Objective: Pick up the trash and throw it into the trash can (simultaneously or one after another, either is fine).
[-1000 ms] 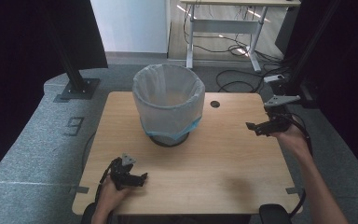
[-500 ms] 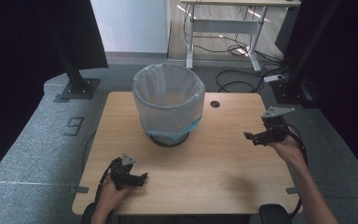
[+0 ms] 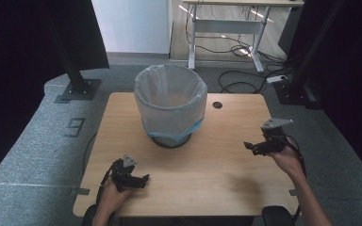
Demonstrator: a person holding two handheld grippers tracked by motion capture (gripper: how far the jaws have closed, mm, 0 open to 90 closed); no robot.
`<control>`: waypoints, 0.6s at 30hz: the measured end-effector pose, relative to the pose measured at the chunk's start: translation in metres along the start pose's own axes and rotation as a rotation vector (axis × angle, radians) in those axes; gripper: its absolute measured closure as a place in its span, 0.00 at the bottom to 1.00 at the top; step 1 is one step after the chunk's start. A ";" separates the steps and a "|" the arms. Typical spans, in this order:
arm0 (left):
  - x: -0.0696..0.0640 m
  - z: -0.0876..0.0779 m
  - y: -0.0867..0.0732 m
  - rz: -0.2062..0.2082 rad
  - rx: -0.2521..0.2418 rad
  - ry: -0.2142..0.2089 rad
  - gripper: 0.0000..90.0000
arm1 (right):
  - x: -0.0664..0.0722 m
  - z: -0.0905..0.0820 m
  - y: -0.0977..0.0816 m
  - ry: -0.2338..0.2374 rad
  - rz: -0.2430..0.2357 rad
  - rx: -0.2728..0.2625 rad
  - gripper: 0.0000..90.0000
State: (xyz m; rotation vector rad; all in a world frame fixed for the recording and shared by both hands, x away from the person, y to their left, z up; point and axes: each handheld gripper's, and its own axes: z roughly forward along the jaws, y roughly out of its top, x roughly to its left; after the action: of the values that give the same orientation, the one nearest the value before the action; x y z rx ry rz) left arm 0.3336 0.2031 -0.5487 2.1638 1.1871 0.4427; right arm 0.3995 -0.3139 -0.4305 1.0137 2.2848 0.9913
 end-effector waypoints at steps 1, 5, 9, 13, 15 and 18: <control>0.000 0.000 0.000 0.000 0.000 0.000 0.00 | 0.001 0.001 -0.002 -0.002 -0.002 0.001 0.00; 0.000 0.000 0.000 0.001 0.001 0.001 0.00 | 0.004 0.007 -0.010 0.000 0.000 0.008 0.00; 0.000 0.000 0.000 0.001 0.001 0.001 0.00 | 0.009 0.012 -0.016 0.005 -0.003 0.009 0.01; 0.000 0.000 0.000 0.001 0.001 0.001 0.00 | 0.014 0.017 -0.023 0.014 -0.003 0.006 0.01; 0.000 0.000 0.000 0.001 0.001 0.001 0.00 | 0.016 0.019 -0.025 0.018 -0.005 0.005 0.01; 0.000 0.000 0.000 0.001 0.001 0.001 0.00 | 0.020 0.022 -0.029 0.018 -0.011 0.009 0.01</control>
State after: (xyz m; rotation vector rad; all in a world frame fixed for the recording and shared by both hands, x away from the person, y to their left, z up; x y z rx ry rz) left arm 0.3336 0.2032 -0.5487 2.1651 1.1867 0.4435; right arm 0.3877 -0.3027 -0.4693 0.9989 2.3085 0.9905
